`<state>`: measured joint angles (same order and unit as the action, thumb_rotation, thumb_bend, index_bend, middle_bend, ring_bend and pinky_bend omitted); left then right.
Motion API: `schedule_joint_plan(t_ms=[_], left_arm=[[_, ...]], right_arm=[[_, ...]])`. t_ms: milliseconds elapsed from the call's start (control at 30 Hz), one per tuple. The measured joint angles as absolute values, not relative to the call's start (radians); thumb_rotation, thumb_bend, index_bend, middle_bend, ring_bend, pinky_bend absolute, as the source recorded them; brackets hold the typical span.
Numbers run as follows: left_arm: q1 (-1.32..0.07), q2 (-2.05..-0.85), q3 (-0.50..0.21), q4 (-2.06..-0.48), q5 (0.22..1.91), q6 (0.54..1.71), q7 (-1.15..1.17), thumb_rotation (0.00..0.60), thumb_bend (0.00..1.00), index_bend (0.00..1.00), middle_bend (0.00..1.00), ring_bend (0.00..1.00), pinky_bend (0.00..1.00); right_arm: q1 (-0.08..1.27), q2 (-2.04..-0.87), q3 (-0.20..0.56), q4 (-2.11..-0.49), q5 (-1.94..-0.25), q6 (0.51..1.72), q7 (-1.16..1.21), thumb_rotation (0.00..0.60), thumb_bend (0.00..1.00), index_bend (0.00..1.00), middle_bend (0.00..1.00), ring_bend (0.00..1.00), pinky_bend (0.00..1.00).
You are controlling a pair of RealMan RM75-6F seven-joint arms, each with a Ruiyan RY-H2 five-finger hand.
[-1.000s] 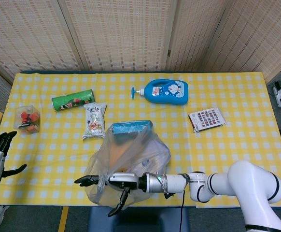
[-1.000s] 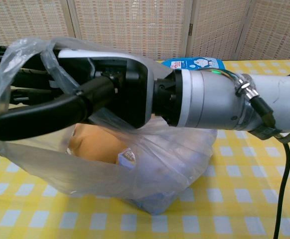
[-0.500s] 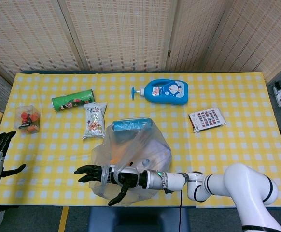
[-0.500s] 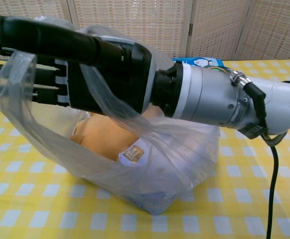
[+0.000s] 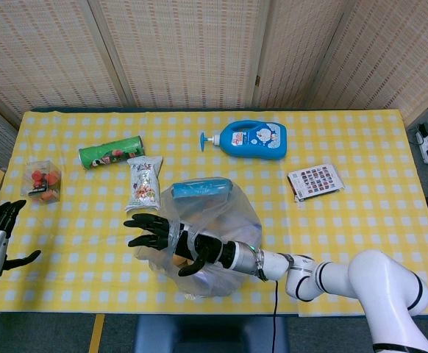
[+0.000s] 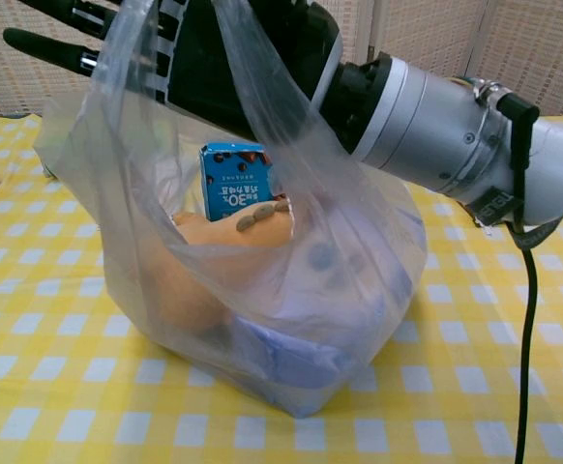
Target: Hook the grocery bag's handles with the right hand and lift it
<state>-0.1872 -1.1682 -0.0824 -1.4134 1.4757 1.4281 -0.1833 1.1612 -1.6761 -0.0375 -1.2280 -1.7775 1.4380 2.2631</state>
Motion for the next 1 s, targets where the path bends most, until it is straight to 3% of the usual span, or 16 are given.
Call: schedule_joint_plan(t_ms=[200,400,700,867,967,1000], left_arm=[[-0.188,-1.169,-0.083,-1.413,1.473,1.426,-0.180,0.600,0.14,0.00,0.14,0.10,0.00],[-0.192,-1.172,-0.083,-1.410,1.469,1.417,-0.175,0.600,0.14,0.00,0.14,0.10,0.00],[-0.206,-1.183,-0.082,-1.399,1.462,1.386,-0.167,0.600,0.14,0.00,0.14,0.10,0.00],[-0.214,-1.190,-0.080,-1.394,1.464,1.374,-0.163,0.600,0.14,0.00,0.14,0.10,0.00],[-0.215,-1.191,-0.081,-1.392,1.463,1.374,-0.163,0.600,0.14,0.00,0.14,0.10,0.00],[-0.215,-1.191,-0.081,-1.392,1.461,1.374,-0.163,0.600,0.14,0.00,0.14,0.10,0.00]], right_arm=[[1.149,-1.660,-0.021,-1.240,-1.746,1.433,2.357,0.600,0.19,0.00,0.07,0.16,0.01],[1.127,-1.624,0.017,-1.270,-1.684,1.418,2.446,0.600,0.19,0.02,0.15,0.23,0.12],[1.086,-1.514,0.094,-1.393,-1.582,1.358,2.487,0.600,0.20,0.18,0.30,0.39,0.31],[1.061,-1.464,0.137,-1.469,-1.519,1.311,2.465,0.600,0.21,0.31,0.44,0.50,0.47],[1.044,-1.439,0.167,-1.511,-1.473,1.280,2.422,0.600,0.34,0.41,0.52,0.56,0.56],[1.038,-1.431,0.180,-1.529,-1.453,1.265,2.401,0.600,0.39,0.45,0.54,0.56,0.64]])
